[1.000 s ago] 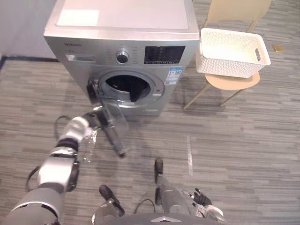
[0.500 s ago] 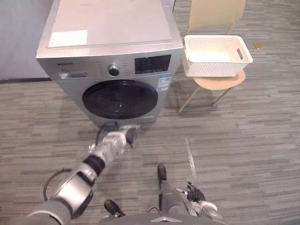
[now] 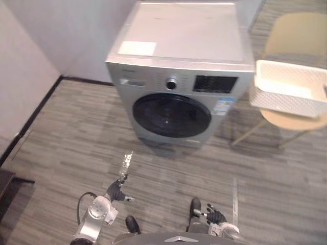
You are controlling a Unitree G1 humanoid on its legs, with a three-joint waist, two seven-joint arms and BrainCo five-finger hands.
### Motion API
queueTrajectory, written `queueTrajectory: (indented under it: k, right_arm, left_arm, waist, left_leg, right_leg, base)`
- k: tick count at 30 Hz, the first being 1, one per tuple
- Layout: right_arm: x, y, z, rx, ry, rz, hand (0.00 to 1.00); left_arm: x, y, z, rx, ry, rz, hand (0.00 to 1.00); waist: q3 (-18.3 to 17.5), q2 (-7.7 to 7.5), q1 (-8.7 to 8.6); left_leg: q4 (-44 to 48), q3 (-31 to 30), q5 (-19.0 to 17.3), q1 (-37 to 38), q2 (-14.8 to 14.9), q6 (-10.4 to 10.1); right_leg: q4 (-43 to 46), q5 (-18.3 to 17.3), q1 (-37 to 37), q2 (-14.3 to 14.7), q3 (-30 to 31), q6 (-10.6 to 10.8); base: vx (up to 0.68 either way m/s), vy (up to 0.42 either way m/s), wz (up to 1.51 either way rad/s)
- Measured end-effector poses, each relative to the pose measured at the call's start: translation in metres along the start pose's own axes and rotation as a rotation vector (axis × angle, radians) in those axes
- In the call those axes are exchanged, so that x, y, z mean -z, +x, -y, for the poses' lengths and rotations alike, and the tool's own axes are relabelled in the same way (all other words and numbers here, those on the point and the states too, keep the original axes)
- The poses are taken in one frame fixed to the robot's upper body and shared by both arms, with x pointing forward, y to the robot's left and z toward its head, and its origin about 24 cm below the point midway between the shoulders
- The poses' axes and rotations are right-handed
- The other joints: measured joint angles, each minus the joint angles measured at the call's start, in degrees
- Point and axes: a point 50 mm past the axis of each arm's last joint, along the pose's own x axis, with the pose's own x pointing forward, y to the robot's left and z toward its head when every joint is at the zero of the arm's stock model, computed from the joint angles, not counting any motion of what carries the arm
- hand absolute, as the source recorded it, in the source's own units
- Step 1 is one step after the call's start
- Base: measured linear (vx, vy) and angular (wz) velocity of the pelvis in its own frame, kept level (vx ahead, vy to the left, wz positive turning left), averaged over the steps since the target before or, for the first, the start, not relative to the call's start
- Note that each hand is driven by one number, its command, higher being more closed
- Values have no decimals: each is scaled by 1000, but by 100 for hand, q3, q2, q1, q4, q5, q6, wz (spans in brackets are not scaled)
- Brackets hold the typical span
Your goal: Pick up the laundry basket with both hands and put the clothes into the washing machine.
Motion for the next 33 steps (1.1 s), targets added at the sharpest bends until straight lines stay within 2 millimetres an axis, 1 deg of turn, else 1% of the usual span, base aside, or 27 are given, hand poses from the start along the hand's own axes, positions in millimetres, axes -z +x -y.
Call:
queueTrajectory:
  k: [1,2,4,5,7,8,9,10,11,12,13,14,16,17,19,20,21,22,23,24,25,28,29,30,31,32,33]
  right_arm:
    - [-2,1,2,7,-1,5,0]
    - [-3,1,6,39,17,12,0]
    - [0,0,13,91,65,11,0]
    - [3,-2,20,128,100,4,0]
    - [18,-8,36,208,160,-45,0]
    - [24,-11,43,234,173,-61,0]
    - [26,-14,52,270,188,-69,0]
    - [18,-13,53,286,193,-19,0]
    - [17,-13,53,285,196,-19,0]
    - [18,-10,45,266,210,-32,0]
    - [21,-8,34,244,227,-45,0]
    - [22,-7,29,232,232,-43,0]
    - [18,-6,23,209,236,-23,0]
    - [18,-6,23,206,232,-20,0]
    - [16,-7,26,196,218,-4,0]
    - [15,-8,26,194,213,2,0]
    - [17,-9,25,191,208,0,0]
    - [25,-11,23,184,196,-24,0]
    - [30,-12,22,179,189,-40,0]
    - [28,-12,24,181,181,-41,0]
    - [28,-12,24,179,176,-40,0]
    - [31,-13,21,160,161,-52,0]
    - [32,-13,20,149,150,-53,0]
    - [32,-13,19,149,151,-53,0]
    - [32,-13,20,149,151,-51,0]
    - [32,-13,22,156,147,-50,0]
    - [36,-14,25,171,162,-65,0]
  left_arm:
    - [2,1,1,-17,-17,-8,0]
    - [7,2,1,-55,-56,-29,0]
    - [19,-1,1,-103,-118,-79,0]
    - [33,-6,1,-130,-172,-126,0]
    - [53,-16,2,-153,-243,-194,0]
    - [60,-19,4,-159,-277,-216,0]
    - [74,-26,10,-172,-345,-274,0]
    - [86,-34,14,-187,-370,-321,0]
    - [91,-37,14,-189,-375,-343,0]
    - [98,-41,9,-198,-369,-367,0]
    - [99,-42,5,-206,-367,-366,0]
    - [98,-41,4,-205,-369,-366,0]
    - [92,-32,9,-189,-396,-360,0]
    - [89,-29,11,-189,-413,-354,0]
    - [70,-16,18,-174,-446,-302,0]
    - [65,-12,18,-173,-450,-287,0]
    - [59,-8,17,-173,-451,-267,0]
    - [60,-9,16,-179,-455,-266,0]
    - [61,-10,16,-184,-459,-269,0]
    - [56,-7,23,-176,-475,-261,0]
    - [52,-5,25,-170,-478,-249,0]
    - [44,-3,38,-143,-509,-230,0]
    - [44,-4,40,-140,-514,-229,0]
    - [46,-5,40,-143,-514,-232,0]
    - [50,-8,41,-144,-510,-244,0]
    - [51,-9,42,-143,-507,-248,0]
    - [52,-9,43,-134,-496,-250,0]
  waist:
    - [6,-11,11]
    - [18,-56,40]
    - [64,-147,147]
    - [83,-185,194]
    - [59,-122,96]
    - [69,-56,89]
    - [141,7,123]
    - [184,58,75]
    - [259,166,41]
    - [311,37,-12]
    - [351,-104,-46]
    - [364,-157,-58]
    - [412,-157,-99]
    - [446,-126,-104]
    - [619,6,-109]
    - [645,-4,-113]
    - [682,-31,-111]
    - [607,-164,-110]
    - [604,-236,-119]
    - [567,-60,-107]
    - [568,-65,-96]
    - [594,-158,-79]
    - [592,-209,-34]
    - [569,-251,-9]
    - [512,-310,25]
    - [501,-333,20]
    - [476,-285,19]
  left_leg:
    - [137,68,-40,-100,8,51]
    - [290,490,-98,-188,17,222]
    - [441,575,-285,-151,-120,348]
    - [697,489,-577,-246,-236,438]
    - [1622,632,-1134,-354,-193,555]
    - [1730,643,-1405,-305,-188,621]
    - [1834,491,-1688,-149,-254,688]
    - [1717,372,-1769,163,-308,706]
    - [1596,287,-1772,340,-335,699]
    - [1281,163,-1731,673,-408,723]
    - [966,-2,-1631,927,-551,788]
    - [836,-74,-1577,1025,-621,797]
    - [470,-383,-1496,1302,-863,789]
    - [433,-489,-1497,1370,-898,787]
    - [269,-882,-1561,1733,-906,669]
    - [256,-990,-1600,1820,-893,601]
    - [263,-1060,-1683,2017,-898,456]
    - [279,-1132,-1784,2203,-961,280]
    - [293,-1167,-1825,2335,-992,209]
    - [463,-1242,-1791,2339,-750,15]
    - [609,-1259,-1682,2308,-693,-103]
    - [2531,-1268,-1063,1757,-227,24]
    - [3492,-1143,-965,1396,124,102]
    - [3710,-1002,-942,1301,270,142]
    - [3813,-603,-814,1133,550,325]
    - [3676,-393,-643,1066,679,441]
    - [3273,173,-205,1026,949,556]
  right_leg:
    - [1,11,44,-46,-105,9]
    - [1,-6,152,-177,-352,59]
    - [1,-79,328,-386,-506,155]
    - [106,-224,449,-574,-663,227]
    - [907,-685,558,-1021,-986,228]
    - [1324,-826,589,-1152,-1035,64]
    - [2605,-813,294,-1562,-844,-585]
    - [3835,-655,-215,-1696,-241,-1112]
    - [4354,-870,-381,-1596,30,-944]
    - [5020,-1428,-632,-1263,413,-562]
    - [5225,-1768,-810,-858,697,-473]
    - [5230,-1925,-909,-605,835,-474]
    - [4658,-2273,-1276,303,1479,-364]
    - [4429,-2309,-1316,527,1689,-347]
    - [3600,-2248,-1462,1387,2735,-368]
    - [3418,-2142,-1503,1528,2977,-361]
    - [2988,-1782,-1507,1708,3368,-357]
    - [2440,-1145,-1402,1686,3630,-375]
    - [2438,-871,-1407,1638,3612,-178]
    - [2773,-1033,-1363,1713,3349,-395]
    - [2846,-1120,-1304,1702,3259,-477]
    - [2872,-1479,-637,1609,2799,-765]
    - [2790,-1527,-288,1596,2692,-840]
    - [2756,-1556,-187,1576,2652,-886]
    - [2640,-1614,12,1522,2585,-913]
    - [2571,-1650,115,1492,2534,-893]
    - [2484,-1731,284,1440,2318,-844]
  base:
    - [-13,108,108]
    - [29,150,90]
    - [49,193,70]
    - [48,259,65]
    - [131,363,99]
    - [192,403,86]
    - [219,449,52]
    - [236,450,38]
    - [301,409,38]
    - [330,298,58]
    - [332,253,70]
    - [415,203,85]
    - [456,131,94]
    - [331,49,89]
    - [424,8,102]
    - [549,-33,109]
    - [523,-81,95]
    - [559,-109,94]
    - [542,-135,84]
    - [411,-122,65]
    - [474,-171,74]
    - [428,-215,82]
    - [282,-173,47]
    - [294,-187,38]
    - [162,-109,18]
    - [199,-90,42]
    - [143,-24,45]
